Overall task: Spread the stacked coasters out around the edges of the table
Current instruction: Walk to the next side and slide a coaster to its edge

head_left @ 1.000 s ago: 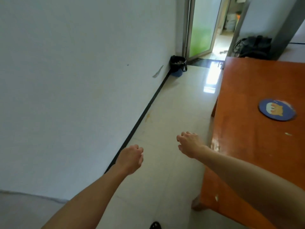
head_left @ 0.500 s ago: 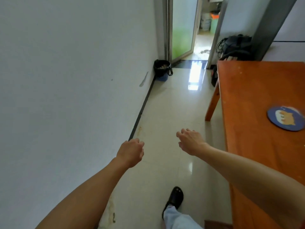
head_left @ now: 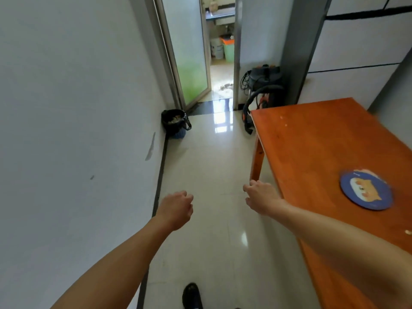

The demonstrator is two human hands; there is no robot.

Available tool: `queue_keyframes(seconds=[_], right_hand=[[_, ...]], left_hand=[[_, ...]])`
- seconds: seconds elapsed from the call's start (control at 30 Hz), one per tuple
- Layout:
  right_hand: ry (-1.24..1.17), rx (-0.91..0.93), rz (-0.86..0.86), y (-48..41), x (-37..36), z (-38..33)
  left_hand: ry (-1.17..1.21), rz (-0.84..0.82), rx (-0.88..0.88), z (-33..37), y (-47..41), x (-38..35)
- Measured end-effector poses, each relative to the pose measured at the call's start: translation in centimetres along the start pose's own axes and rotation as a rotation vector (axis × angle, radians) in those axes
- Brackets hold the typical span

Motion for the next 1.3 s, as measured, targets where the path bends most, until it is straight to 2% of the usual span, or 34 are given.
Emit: queue_keyframes(seconds=[0.27, 0.4, 0.7, 0.93, 1.13, 1.3], right_hand=[[-0.027, -0.344, -0.065, -8.2, -0.6, 9.2], [-0.071, -0.556, -0.150, -10.0, -1.0, 12.9], [-0.251, -0.956, -0.230, -6.2, -2.2, 19.9], [-0.325, -1.259, -0.288, -2.5, -5.2, 28.6], [-0.415, -1.549, -0.197, -0.5, -7.9, 35.1], [-0.649, -1.858, -0.243, 1.1, -9.7, 36.4]], left_hand=[[-0.030, 0.001, -0.328, -2.4, -18.7, 0.5], [-0.016, -0.018, -0.492, -2.7, -27.2, 0.6], [0.043, -0.099, -0.880, 5.0, -40.4, -0.2], [-0.002, -0.203, -1.002, 13.8, -45.9, -2.7], [-0.006, -0.239, -1.051, 19.2, -49.6, -6.3], [-0.021, -0.236, -1.100, 21.7, -49.9, -9.0]])
Point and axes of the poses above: each hand's wrist, its own y-axis away from the middle knuckle, its own x-axis out of the back of the hand, z = x × y, the point moved 3 cm from there along -y, towards the middle knuckle, and after that the axes turned 14 degrees about -x, right-handed, at the moved point
